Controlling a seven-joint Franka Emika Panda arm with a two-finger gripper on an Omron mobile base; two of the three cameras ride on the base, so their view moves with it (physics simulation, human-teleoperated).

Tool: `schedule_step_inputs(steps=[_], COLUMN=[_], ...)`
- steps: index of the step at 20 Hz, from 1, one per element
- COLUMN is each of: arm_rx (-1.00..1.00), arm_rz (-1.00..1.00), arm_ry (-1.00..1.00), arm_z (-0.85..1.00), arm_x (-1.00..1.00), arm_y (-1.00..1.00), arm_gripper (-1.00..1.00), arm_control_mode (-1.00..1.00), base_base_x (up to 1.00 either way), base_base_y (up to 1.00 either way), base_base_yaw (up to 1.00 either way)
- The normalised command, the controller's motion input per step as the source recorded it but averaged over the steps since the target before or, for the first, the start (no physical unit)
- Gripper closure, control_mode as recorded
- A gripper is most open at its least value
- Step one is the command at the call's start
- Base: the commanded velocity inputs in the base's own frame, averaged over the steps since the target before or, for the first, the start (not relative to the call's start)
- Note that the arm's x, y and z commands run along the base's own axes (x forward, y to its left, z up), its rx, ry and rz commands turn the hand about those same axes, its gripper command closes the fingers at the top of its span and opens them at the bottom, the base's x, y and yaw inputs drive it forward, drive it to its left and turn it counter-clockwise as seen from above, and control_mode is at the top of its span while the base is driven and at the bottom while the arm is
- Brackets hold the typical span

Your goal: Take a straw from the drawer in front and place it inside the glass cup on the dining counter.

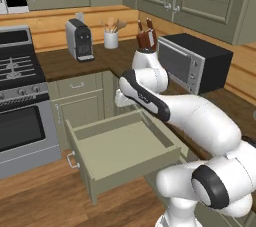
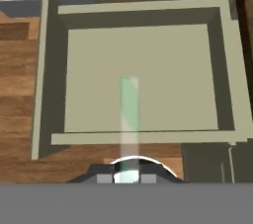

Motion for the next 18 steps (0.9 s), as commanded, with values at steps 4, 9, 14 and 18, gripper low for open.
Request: schedule_step_inputs(steps=[4,9,14,18], arm_rx=[0.05,0.01,0.0,0.0], arm_rz=[-0.03,0.0,0.0,0.0], arm_ry=[0.0,0.0,0.0,0.0], arm_z=[0.0,0.0,0.0,0.0], arm_x=[-0.45,-0.25,0.0,0.0], arm_y=[-0.35,-0.05,0.0,0.0], arm_gripper=[1.0,1.0,1.0,1.0], arm_control_mode=[-1.0,1.0,1.0,1.0], base_base_x=[0.0,-0.6,-1.0,-0.78], base_base_y=[0.0,-0.01,0.22,0.69], base_base_yaw=[0.0,0.0,0.14,0.71])
